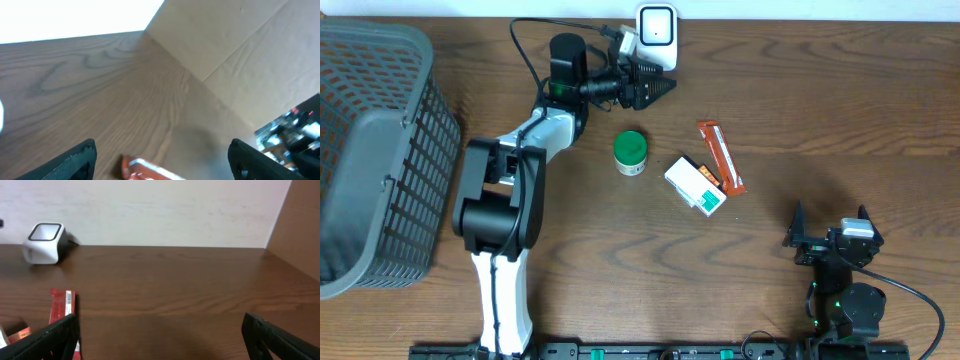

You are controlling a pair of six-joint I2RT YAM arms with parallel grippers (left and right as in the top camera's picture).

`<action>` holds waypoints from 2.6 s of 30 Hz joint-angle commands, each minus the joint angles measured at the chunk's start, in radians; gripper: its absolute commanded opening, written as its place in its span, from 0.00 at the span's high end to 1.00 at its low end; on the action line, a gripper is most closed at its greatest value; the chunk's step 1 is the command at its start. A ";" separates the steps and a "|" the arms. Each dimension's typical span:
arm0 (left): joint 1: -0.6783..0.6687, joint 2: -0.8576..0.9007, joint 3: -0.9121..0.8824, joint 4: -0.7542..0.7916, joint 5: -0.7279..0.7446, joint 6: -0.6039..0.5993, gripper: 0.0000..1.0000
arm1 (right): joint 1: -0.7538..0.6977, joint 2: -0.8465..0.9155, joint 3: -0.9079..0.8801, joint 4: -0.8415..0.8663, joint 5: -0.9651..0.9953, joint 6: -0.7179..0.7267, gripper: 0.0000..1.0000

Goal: Scan the item barcode

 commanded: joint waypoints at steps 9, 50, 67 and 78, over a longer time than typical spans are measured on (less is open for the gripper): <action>0.004 -0.472 0.021 -0.647 -0.487 0.164 0.15 | 0.010 -0.007 -0.001 -0.006 -0.004 -0.008 0.01; -0.081 -1.972 -0.518 -1.435 -1.509 0.288 0.15 | 0.010 -0.007 -0.001 0.097 0.022 -0.015 0.01; -0.081 -1.933 -0.521 -1.543 -1.509 0.288 0.15 | 0.010 0.091 0.179 -0.171 -0.467 0.462 0.01; -0.081 -1.933 -0.521 -1.569 -1.509 0.287 0.15 | 0.010 0.529 0.589 -0.416 -0.768 0.573 0.01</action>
